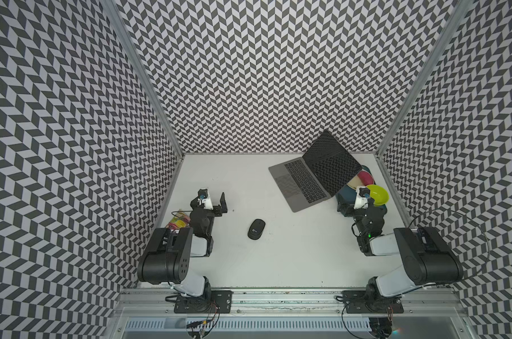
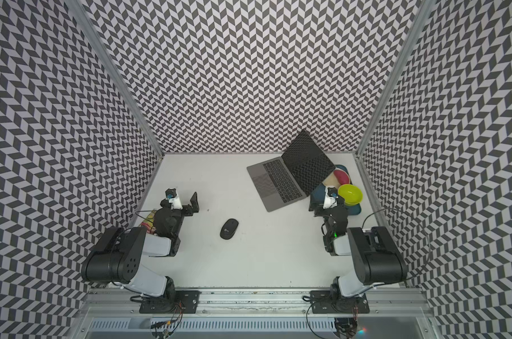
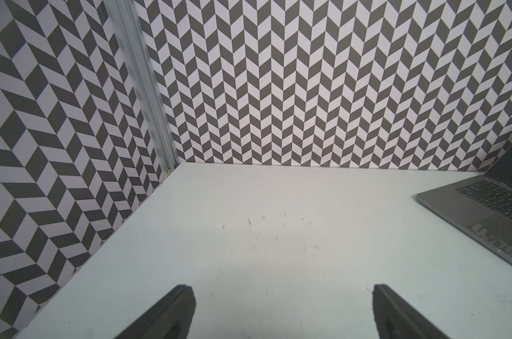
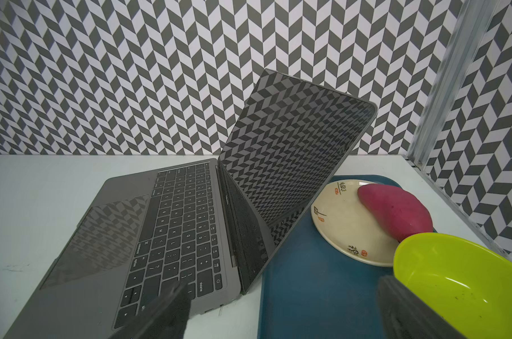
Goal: Insert the wireless mouse receiver into the laptop
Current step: Pick up the mouse from the center of the board.
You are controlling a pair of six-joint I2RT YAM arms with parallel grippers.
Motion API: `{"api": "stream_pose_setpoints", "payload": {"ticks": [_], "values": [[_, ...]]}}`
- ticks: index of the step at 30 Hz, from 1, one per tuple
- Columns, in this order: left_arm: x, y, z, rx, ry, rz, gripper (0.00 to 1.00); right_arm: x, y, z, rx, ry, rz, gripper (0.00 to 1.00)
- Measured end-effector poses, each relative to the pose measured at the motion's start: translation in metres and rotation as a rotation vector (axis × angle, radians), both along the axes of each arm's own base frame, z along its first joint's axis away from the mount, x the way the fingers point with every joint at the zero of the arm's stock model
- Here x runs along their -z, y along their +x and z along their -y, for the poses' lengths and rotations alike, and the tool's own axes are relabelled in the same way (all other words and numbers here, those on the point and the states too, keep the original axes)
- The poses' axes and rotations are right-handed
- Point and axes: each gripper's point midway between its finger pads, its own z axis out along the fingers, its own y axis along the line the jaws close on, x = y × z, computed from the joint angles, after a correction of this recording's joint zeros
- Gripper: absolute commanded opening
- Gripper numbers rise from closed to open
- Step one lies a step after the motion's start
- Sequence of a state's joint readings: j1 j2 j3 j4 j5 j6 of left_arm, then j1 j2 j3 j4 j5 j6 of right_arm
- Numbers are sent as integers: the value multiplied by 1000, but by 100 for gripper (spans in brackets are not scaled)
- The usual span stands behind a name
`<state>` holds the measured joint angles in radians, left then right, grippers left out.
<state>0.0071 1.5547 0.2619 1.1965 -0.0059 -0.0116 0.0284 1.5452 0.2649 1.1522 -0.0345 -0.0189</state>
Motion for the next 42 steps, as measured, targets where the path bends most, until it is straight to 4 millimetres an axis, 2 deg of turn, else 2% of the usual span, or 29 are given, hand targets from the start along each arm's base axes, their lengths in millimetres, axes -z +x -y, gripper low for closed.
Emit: {"api": "stream_pose_setpoints", "payload": {"ticks": [11,16,17,19,21,23,25,26,29,31,34,37,39,42], "values": [[0,0,0,1,-1,0,100,0,0,0,0,0,0,100],[-8,2,16,69,40,-20,100,-5,-2,-4,-22,-6,8,100],[-17,4,23,78,50,-19,100,-10,-4,-5,-28,-5,8,100],[-48,12,47,113,66,18,100,-30,-10,-4,-17,32,13,100],[-86,14,77,165,60,66,100,-67,-13,1,19,109,64,100],[-114,13,107,221,35,78,100,-104,-17,6,51,212,121,100],[-125,11,137,281,16,36,100,-127,-23,5,40,300,146,100],[-125,9,153,312,5,-10,100,-131,-27,0,15,321,140,100],[-107,-1,185,377,-12,-179,100,-127,-37,-24,-91,352,54,100],[-73,-17,200,421,-10,-349,100,-114,-48,-53,-177,352,-41,100],[-14,-39,203,442,7,-597,100,-99,-72,-100,-311,334,-148,100],[42,-66,203,447,46,-835,100,-88,-97,-136,-426,312,-221,100],[69,-83,203,453,82,-948,100,-79,-108,-151,-471,297,-264,100],[96,-101,202,452,136,-1071,97,-67,-114,-160,-486,278,-313,100]]}}
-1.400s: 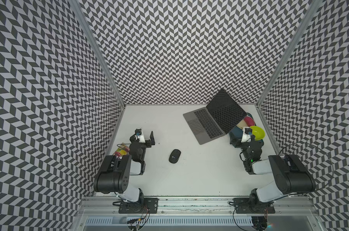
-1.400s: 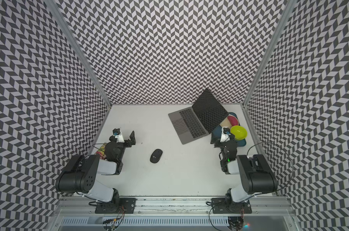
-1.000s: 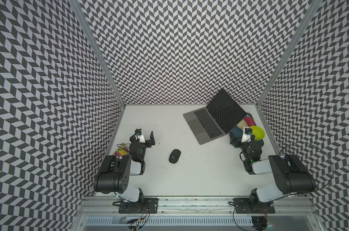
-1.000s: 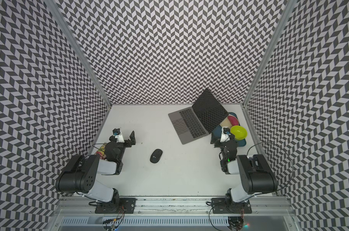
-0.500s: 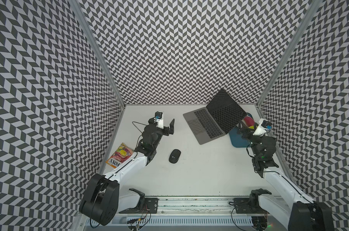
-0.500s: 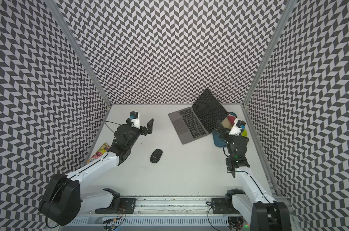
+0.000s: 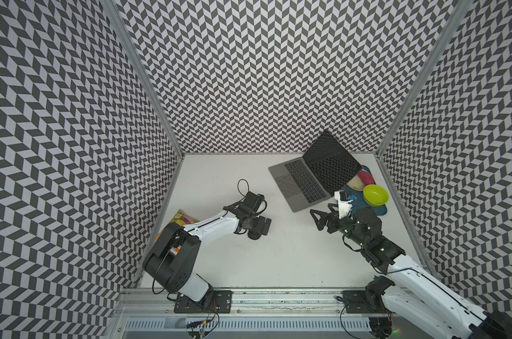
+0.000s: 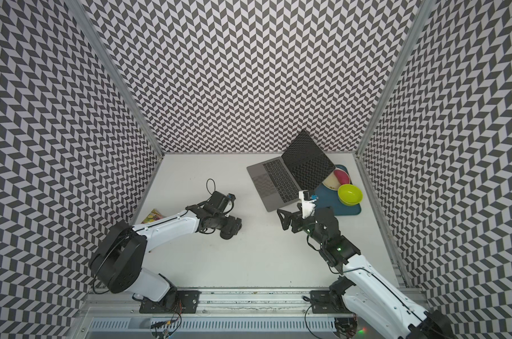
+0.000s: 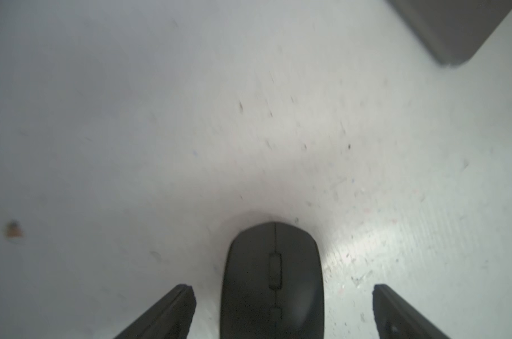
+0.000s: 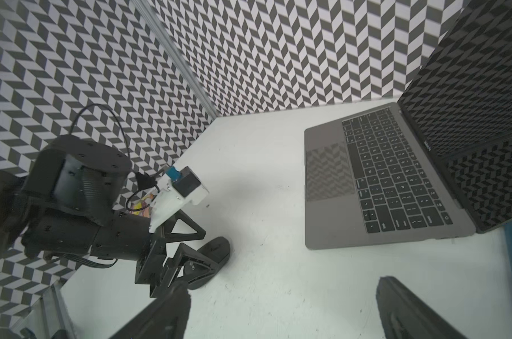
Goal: Insert the wireless mouse receiver into the laptop
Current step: Pick up the mouse from the center of the board.
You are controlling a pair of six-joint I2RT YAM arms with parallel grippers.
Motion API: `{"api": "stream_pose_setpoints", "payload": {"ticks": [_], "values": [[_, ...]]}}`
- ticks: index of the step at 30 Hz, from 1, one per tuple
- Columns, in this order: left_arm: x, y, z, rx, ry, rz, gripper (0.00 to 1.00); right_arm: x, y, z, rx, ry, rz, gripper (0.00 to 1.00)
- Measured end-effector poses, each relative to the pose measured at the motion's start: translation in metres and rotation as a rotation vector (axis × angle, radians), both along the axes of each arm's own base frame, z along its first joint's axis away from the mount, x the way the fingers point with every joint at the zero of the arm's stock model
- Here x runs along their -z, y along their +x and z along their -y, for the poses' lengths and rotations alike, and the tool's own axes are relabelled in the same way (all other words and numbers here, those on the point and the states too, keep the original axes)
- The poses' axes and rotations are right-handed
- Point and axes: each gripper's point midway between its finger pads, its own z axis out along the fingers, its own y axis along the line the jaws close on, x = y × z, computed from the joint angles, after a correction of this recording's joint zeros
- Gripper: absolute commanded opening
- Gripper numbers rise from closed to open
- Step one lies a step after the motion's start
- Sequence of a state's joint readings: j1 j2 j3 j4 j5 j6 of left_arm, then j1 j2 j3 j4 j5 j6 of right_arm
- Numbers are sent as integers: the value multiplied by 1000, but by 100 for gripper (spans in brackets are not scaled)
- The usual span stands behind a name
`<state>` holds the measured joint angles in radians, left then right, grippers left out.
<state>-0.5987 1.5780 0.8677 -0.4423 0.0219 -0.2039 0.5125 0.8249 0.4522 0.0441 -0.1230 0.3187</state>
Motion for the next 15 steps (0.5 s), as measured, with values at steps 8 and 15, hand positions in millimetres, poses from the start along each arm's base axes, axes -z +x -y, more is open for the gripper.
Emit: {"api": "stream_pose_setpoints", "payload": {"ticks": [8,15], "values": [[13,-2,0,16,67,-39,50,13,-2,-7,-18,-29,-36,100],[-12,0,13,-48,-108,6,47,19,-21,-36,-162,-56,45,100]]}}
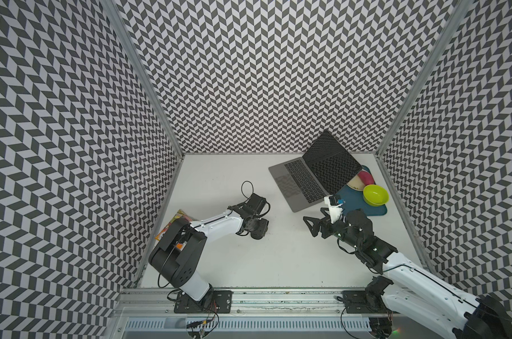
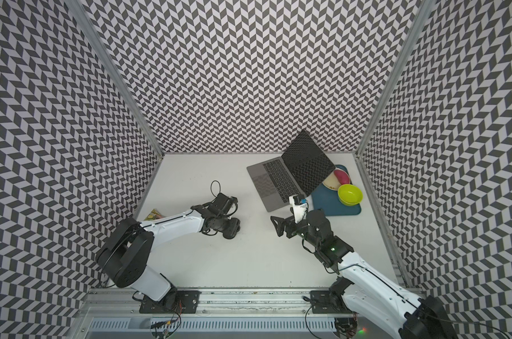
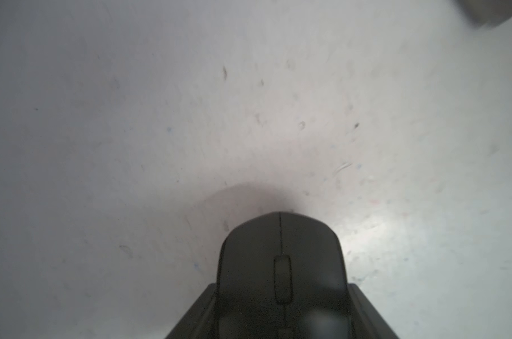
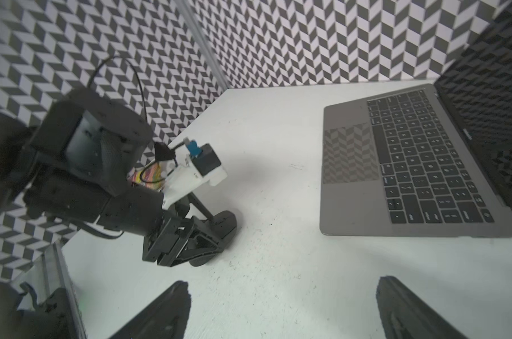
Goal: Insert the wireless mouse receiver into the laptop
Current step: Pick up the mouse from the center of the board, then remove the lid from the mouse.
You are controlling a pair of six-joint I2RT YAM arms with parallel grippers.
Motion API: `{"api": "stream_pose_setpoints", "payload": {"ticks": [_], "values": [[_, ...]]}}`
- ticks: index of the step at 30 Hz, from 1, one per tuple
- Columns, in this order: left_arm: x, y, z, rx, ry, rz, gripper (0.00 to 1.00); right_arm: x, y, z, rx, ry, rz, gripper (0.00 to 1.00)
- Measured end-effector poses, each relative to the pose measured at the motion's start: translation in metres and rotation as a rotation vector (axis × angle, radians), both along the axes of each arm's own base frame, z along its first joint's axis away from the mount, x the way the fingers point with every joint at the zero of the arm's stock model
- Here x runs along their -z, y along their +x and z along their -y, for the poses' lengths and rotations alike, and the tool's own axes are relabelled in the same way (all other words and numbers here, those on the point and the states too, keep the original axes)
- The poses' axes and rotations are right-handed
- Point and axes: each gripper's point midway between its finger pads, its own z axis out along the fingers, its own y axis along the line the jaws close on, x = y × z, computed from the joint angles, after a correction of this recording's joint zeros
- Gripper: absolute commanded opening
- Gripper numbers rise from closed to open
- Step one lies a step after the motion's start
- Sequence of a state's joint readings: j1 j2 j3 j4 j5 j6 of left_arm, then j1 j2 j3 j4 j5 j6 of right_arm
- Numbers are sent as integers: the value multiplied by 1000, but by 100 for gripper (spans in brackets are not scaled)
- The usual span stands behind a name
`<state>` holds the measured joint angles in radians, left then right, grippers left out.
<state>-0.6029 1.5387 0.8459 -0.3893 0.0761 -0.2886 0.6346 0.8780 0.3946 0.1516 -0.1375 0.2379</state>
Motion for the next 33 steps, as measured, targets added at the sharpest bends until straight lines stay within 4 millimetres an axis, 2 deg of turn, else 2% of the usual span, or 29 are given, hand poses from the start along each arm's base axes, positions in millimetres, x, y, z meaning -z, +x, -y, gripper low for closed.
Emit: {"api": "stream_pose_setpoints", "payload": {"ticks": [6,9,12,17,20,30,33], "values": [[-84,13,39,-115,-520,85,44,34,-47,-32,-168,-51,131,100],[-106,7,56,-133,-726,55,44,43,-53,-45,-178,-96,177,97],[-112,-2,64,-150,-838,-8,44,34,-49,-56,-152,-105,244,92],[-127,-10,69,-163,-949,-61,44,-6,-34,-69,-91,-45,364,86],[-138,-12,71,-163,-1001,-65,43,-18,-28,-77,-82,-30,401,84],[-147,-18,74,-166,-1060,-90,43,-20,-26,-98,-114,-61,448,75],[-148,-18,74,-166,-1064,-90,43,-22,-22,-103,-109,-71,464,69]]}}
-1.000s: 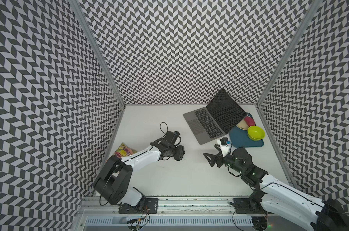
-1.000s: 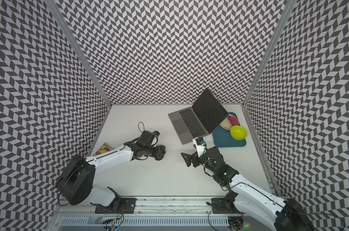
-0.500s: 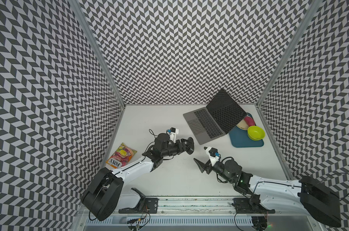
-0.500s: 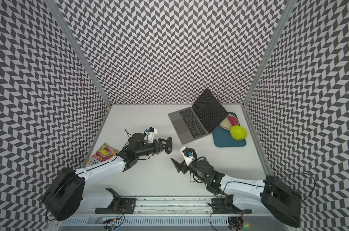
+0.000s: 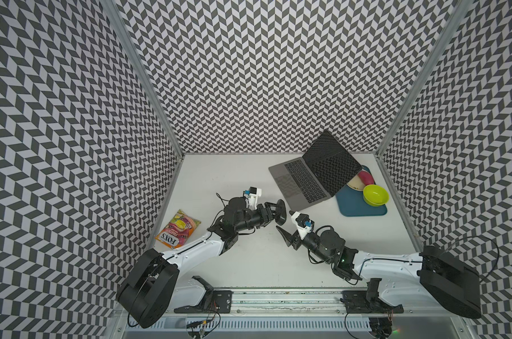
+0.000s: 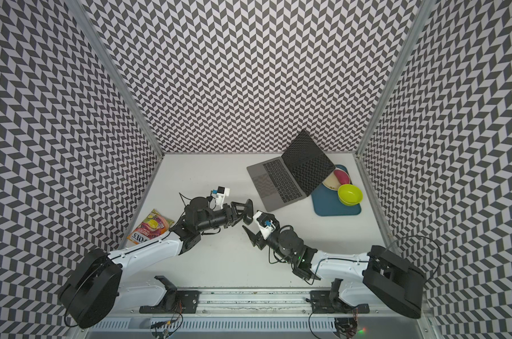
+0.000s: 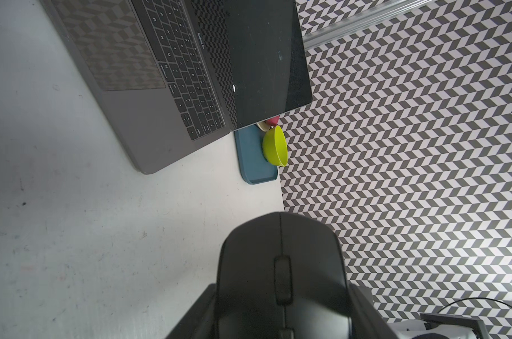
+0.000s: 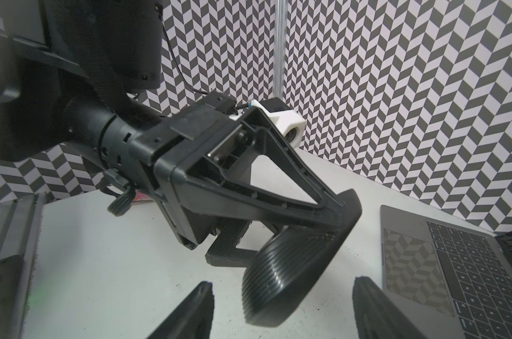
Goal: Insert the wireless mouse receiver into the laptop
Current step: Remove the lid from the mouse.
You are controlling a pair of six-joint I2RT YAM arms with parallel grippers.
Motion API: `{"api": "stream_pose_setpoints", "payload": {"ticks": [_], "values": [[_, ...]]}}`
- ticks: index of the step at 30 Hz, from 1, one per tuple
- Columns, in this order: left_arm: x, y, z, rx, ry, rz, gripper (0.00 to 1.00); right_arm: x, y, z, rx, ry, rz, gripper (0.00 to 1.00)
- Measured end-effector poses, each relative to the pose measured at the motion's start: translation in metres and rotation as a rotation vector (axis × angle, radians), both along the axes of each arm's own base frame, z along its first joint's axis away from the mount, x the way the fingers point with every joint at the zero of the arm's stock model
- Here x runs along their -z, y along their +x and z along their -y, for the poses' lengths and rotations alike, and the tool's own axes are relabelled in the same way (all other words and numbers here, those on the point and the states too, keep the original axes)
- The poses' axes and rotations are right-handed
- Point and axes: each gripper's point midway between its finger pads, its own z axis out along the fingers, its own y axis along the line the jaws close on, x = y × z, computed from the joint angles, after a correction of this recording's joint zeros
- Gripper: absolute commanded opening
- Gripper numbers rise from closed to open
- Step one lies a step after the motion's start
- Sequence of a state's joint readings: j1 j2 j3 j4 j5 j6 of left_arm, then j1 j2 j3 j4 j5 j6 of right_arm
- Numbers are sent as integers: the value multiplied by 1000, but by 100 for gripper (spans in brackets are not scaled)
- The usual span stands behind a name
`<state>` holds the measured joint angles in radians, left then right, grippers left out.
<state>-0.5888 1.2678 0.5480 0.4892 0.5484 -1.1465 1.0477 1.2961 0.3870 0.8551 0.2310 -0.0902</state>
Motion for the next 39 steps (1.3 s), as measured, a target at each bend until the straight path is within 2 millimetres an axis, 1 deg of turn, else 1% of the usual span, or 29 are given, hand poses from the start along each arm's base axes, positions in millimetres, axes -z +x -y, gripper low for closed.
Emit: {"api": "stream_pose_setpoints", "payload": {"ticks": [3,6,9,12,14,16,17,19,20,21,24,29,30,32,34,36,39], "values": [[-1,-1,0,4,-7,2,42,-2,2,-4,2,-8,15,59],[0,-2,0,7,-13,-3,42,-4,2,-5,2,-14,25,45],[-4,2,-2,-14,-26,12,42,-4,3,-4,20,-11,22,32],[-8,9,-4,-37,-44,27,40,-5,6,-1,42,-5,24,23],[-6,12,-5,-55,-52,28,40,-2,7,1,55,-4,13,21],[-3,18,-8,-77,-57,20,40,3,7,2,63,-12,4,22],[0,18,-7,-77,-56,11,40,5,7,3,67,-15,-1,24],[4,18,-4,-72,-55,0,40,9,7,5,72,-20,-11,31],[5,17,-2,-65,-57,-5,40,11,7,5,72,-23,-15,37],[5,15,-1,-55,-59,-9,40,12,6,5,70,-26,-18,47],[4,10,3,-33,-59,-3,40,14,5,4,70,-24,-33,72],[13,9,-1,-45,-25,41,40,22,2,10,72,-7,-106,97],[16,9,-3,-54,-17,51,40,22,1,11,60,0,-128,100],[22,7,-7,-63,-4,74,41,17,-1,13,10,48,-189,100],[22,6,-9,-63,-3,108,41,7,2,19,-48,118,-255,100],[14,3,-11,-61,-20,161,41,0,9,27,-102,182,-331,100],[-7,-2,-12,-48,-57,260,42,-3,13,30,-192,231,-455,100]]}}
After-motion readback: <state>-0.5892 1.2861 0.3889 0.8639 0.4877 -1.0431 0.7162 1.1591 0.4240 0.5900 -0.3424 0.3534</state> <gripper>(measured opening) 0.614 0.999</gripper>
